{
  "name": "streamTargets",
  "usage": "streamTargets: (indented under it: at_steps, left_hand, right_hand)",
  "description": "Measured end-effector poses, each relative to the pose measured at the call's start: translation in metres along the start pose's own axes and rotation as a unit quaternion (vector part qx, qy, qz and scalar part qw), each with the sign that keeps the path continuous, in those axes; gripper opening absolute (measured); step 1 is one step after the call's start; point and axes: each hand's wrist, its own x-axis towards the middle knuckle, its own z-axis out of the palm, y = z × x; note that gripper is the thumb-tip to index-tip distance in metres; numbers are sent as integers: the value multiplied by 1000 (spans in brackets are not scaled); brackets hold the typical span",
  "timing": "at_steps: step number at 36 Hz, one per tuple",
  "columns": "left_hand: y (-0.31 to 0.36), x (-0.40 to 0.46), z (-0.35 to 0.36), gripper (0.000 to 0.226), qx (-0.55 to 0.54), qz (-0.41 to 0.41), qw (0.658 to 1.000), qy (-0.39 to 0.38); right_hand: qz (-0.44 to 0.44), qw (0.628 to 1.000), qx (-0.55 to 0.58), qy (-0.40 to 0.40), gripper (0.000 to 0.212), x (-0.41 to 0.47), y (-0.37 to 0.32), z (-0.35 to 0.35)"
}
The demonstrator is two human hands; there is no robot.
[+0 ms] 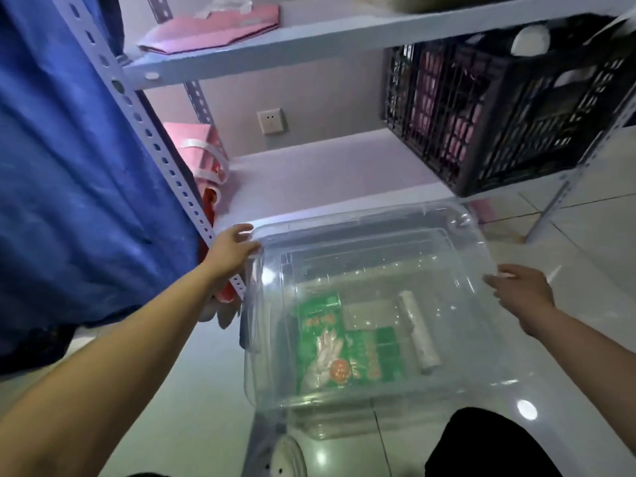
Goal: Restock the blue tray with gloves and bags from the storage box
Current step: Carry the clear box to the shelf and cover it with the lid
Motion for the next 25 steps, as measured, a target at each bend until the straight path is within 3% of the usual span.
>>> streamTargets:
  at_steps: [3,7,9,13,17,25]
  left_hand:
    - [-7,12,4,48,44,-9,999,-1]
    - [-42,0,15,64,220,-52,968,-107]
    - [-58,-13,16,72,244,-82,957,-135]
    - [-63,-23,6,69,215,-127,961,-119]
    - [-69,-30,-1,48,156,-200,956,-147]
    - [-94,-36,9,65,56,-283,931,-223]
  right_hand:
    - [-27,1000,3,5,51,-1,-11,6]
    - [-12,991,-73,-112,63,-7,-11,18]
    - [-14,986,-99,-136,69,-12,-3,25]
    - [-37,991,-105,-77,64,-18,9,32]
    - [-38,993,-81,-71,61,-17,9,34]
    - [50,992,-29,-110,61,-11,13,17]
